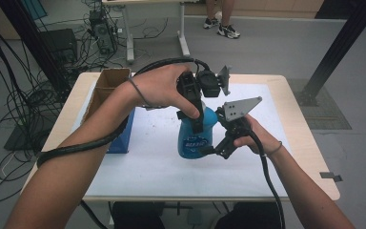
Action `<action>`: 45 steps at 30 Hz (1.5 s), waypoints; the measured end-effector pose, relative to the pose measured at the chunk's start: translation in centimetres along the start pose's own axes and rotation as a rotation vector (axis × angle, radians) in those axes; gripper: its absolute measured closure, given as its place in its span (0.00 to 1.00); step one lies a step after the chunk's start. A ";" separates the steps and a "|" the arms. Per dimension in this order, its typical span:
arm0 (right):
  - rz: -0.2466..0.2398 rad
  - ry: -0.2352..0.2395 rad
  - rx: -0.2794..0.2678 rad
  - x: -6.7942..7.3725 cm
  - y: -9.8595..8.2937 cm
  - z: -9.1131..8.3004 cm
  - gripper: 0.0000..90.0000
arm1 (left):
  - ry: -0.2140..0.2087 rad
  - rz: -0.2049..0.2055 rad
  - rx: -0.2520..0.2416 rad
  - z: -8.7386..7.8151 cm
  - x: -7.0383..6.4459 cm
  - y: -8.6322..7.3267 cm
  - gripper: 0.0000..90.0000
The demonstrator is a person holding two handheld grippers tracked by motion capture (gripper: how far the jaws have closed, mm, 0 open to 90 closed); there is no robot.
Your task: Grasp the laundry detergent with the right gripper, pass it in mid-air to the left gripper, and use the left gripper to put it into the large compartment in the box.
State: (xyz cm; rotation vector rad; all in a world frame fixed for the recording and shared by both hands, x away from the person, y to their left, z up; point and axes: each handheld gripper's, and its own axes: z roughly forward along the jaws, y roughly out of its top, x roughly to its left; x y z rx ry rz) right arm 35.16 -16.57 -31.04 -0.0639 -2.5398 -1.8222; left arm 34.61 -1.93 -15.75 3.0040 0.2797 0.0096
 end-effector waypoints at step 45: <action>0.071 -0.024 0.407 -0.5 -0.3 -2.5 0.07 | -0.003 -0.058 -0.022 -0.8 0.8 -0.9 0.42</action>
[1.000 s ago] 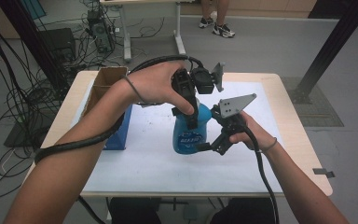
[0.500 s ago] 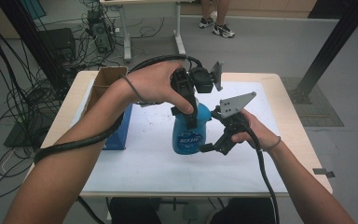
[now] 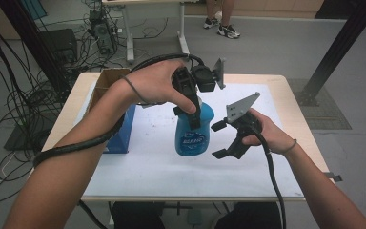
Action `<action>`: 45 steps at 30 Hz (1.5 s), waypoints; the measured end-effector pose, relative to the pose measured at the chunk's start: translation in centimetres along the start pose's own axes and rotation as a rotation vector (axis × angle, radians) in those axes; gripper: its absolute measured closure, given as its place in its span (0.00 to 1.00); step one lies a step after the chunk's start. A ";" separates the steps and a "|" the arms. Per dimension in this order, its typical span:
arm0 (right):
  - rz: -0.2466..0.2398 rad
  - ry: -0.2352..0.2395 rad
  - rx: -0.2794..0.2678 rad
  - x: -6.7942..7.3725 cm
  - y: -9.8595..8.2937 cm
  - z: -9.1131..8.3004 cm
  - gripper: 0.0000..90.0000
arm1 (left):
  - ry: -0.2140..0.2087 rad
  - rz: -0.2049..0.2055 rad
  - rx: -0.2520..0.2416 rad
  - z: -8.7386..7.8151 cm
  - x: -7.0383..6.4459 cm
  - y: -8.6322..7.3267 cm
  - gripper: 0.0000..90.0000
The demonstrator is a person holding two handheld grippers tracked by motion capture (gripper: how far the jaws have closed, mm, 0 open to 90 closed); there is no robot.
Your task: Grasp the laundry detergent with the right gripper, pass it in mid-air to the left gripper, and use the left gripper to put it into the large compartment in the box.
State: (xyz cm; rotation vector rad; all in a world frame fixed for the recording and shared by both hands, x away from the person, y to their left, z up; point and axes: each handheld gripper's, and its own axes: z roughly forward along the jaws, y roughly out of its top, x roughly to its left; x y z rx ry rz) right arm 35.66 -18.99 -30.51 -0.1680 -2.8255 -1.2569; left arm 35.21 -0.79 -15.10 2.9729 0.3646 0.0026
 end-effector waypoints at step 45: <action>0.122 -0.127 0.478 -1.0 -5.0 -2.4 0.07 | 0.038 -0.115 -0.005 -1.7 1.0 -1.3 0.42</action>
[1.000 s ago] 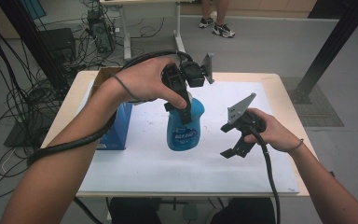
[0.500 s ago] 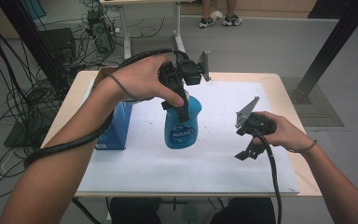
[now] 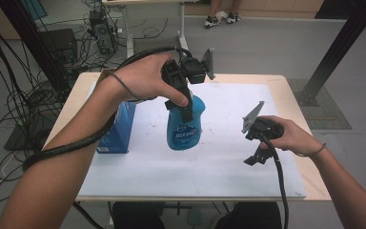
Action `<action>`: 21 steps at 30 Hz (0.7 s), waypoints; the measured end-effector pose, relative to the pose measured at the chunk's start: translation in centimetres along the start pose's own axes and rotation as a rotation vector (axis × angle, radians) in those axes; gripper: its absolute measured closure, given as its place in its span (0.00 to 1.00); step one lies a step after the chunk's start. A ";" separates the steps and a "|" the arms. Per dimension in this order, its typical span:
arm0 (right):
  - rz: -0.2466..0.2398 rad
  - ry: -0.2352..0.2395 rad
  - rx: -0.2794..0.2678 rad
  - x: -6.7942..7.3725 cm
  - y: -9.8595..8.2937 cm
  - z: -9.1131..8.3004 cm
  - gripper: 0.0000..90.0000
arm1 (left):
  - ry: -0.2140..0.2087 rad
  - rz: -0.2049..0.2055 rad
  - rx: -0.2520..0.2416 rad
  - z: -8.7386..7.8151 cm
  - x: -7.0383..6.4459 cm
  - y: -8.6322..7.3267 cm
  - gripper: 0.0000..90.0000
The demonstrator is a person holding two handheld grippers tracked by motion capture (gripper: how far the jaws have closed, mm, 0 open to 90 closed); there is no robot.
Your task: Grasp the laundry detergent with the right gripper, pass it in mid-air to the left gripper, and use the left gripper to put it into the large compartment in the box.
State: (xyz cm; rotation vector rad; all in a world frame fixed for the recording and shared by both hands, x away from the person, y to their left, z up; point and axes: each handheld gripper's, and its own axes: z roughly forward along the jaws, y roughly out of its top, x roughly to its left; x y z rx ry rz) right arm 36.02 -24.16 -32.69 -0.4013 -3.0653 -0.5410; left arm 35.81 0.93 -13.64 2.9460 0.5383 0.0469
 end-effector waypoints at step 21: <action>-0.013 0.001 -0.007 0.2 0.3 0.4 0.07 | 0.073 -0.226 -0.038 -6.1 3.7 0.3 0.42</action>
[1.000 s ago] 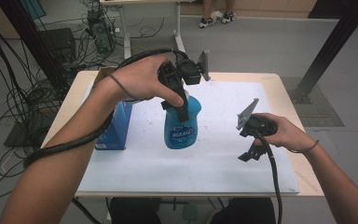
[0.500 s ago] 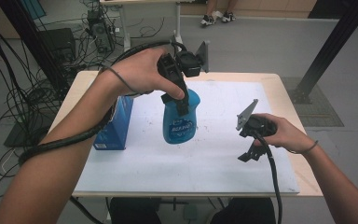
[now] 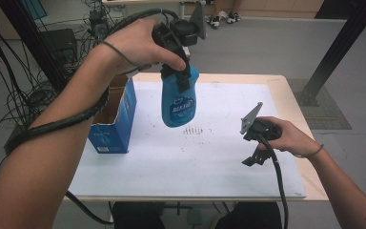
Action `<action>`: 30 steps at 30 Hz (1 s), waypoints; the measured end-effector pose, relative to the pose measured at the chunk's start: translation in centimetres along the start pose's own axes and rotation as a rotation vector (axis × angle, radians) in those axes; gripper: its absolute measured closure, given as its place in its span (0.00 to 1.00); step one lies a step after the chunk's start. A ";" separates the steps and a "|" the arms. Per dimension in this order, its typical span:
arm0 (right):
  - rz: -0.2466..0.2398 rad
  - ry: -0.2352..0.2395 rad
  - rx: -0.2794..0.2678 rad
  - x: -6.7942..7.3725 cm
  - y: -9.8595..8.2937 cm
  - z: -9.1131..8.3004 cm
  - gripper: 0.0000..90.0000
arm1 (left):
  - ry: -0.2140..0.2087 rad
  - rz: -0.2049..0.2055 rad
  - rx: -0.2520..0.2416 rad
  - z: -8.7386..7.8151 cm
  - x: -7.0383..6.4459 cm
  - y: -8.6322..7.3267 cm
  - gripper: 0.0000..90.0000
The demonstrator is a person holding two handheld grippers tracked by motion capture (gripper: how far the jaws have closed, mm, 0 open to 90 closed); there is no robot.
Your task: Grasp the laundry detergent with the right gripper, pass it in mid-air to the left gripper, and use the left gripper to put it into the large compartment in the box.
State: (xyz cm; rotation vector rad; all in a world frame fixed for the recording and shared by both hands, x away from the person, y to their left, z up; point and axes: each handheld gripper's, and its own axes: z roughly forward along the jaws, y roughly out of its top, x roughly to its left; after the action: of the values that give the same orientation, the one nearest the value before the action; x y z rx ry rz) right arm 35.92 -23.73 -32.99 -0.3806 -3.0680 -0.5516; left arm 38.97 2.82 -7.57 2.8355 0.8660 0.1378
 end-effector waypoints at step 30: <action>0.011 0.002 -0.013 -0.2 0.0 0.3 0.07 | 0.138 -0.475 -0.025 -4.9 8.9 -3.2 0.42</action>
State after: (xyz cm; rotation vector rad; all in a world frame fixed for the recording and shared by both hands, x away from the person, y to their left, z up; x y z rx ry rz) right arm 36.08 -23.69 -33.28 -0.3975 -3.0601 -0.5714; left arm 43.89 11.10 -3.04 2.5323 1.5225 0.2767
